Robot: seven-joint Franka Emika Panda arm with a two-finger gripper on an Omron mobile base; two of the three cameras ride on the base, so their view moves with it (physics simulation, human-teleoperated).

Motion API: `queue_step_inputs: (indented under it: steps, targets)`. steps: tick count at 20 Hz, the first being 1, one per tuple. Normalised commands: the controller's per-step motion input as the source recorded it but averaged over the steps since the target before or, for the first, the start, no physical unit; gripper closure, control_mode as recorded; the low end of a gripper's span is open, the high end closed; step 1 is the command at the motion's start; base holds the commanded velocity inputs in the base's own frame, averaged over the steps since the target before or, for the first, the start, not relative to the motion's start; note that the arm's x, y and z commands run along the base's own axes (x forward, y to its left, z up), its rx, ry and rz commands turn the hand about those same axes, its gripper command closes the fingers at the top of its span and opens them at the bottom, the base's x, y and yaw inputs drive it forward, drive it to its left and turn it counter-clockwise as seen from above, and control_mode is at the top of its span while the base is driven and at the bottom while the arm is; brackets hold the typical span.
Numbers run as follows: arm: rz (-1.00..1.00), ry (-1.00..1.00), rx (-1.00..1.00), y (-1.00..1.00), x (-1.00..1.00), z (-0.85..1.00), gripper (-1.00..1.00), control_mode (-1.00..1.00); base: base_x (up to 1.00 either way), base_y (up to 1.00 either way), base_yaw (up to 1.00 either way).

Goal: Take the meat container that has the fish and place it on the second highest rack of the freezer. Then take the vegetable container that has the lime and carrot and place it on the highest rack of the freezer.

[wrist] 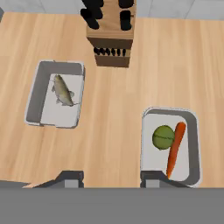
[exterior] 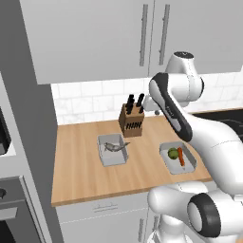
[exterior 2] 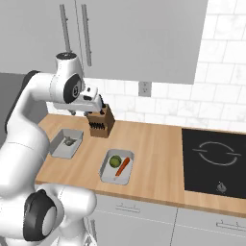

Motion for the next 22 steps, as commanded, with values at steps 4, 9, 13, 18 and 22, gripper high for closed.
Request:
queue_step_inputs:
  steps: [4,9,13,18,22]
  targets:
    - [-0.03,0.0,0.0,-0.08,-0.25,-0.01,-1.0,-1.0,0.0,0.0,0.0]
    - [-0.24,0.01,0.03,-0.58,-0.46,-0.22,-1.0,-1.0,0.0,0.0,0.0]
    - [-0.31,0.13,0.08,-0.75,-0.37,-0.46,-1.0,-1.0,0.0,0.0,0.0]
    - [-0.34,0.15,0.07,-0.49,-0.29,-0.65,-1.0,-1.0,0.0,0.0,0.0]
    - [-0.38,0.1,0.06,-0.34,-0.15,-0.76,-1.0,-1.0,0.0,0.0,0.0]
